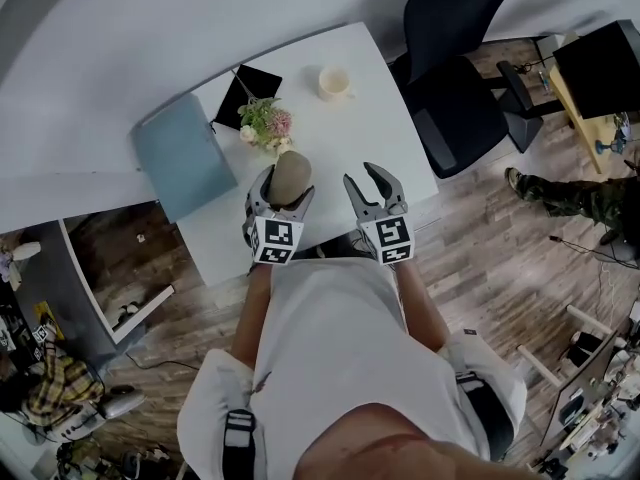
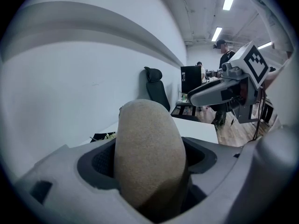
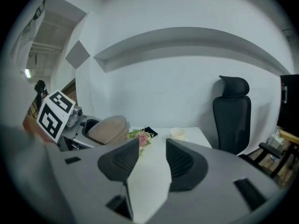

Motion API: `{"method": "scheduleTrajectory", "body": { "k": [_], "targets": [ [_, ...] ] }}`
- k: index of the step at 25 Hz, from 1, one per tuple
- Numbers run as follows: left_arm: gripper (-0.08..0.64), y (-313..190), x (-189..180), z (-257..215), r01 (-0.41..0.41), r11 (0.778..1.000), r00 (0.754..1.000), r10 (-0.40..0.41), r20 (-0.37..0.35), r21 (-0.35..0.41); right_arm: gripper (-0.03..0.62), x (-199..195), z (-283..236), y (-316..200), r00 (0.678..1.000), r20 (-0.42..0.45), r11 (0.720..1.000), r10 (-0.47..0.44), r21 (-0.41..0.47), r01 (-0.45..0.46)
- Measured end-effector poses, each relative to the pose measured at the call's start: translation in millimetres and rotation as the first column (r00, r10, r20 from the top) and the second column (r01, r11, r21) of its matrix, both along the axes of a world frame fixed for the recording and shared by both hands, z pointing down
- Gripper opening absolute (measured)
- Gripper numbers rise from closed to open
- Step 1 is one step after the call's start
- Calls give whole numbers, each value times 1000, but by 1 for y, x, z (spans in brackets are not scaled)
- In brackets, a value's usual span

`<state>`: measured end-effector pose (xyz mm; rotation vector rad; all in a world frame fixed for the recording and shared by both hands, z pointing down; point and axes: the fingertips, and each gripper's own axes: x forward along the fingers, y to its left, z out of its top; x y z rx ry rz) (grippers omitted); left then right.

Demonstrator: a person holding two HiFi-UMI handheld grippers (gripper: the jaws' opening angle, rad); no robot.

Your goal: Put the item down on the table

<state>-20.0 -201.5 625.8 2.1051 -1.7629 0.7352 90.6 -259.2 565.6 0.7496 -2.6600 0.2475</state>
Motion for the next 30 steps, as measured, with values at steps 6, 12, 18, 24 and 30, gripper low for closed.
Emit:
{"method": "scheduleTrajectory", "body": {
  "k": [6, 12, 18, 24, 30],
  "targets": [
    [408, -5, 4, 13, -46, 999, 999, 46, -28, -28, 184, -3, 15, 5, 999, -43, 1000, 18, -25, -19],
    [407, -13, 6, 25, -86, 995, 995, 84, -47, -49, 183, -7, 26, 6, 997, -74, 998, 31, -45, -35],
    [407, -14, 8, 40, -120, 989, 992, 116, -52, -86, 179, -11, 38, 8, 995, -97, 997, 37, -68, -43],
    [407, -16, 10, 54, -140, 983, 989, 132, -70, -120, 176, -14, 49, 5, 992, -120, 995, 37, -84, -47],
    [407, -17, 12, 66, -159, 976, 986, 148, -80, -149, 175, -17, 58, 4, 990, -138, 994, 33, -97, -47]
  ]
}}
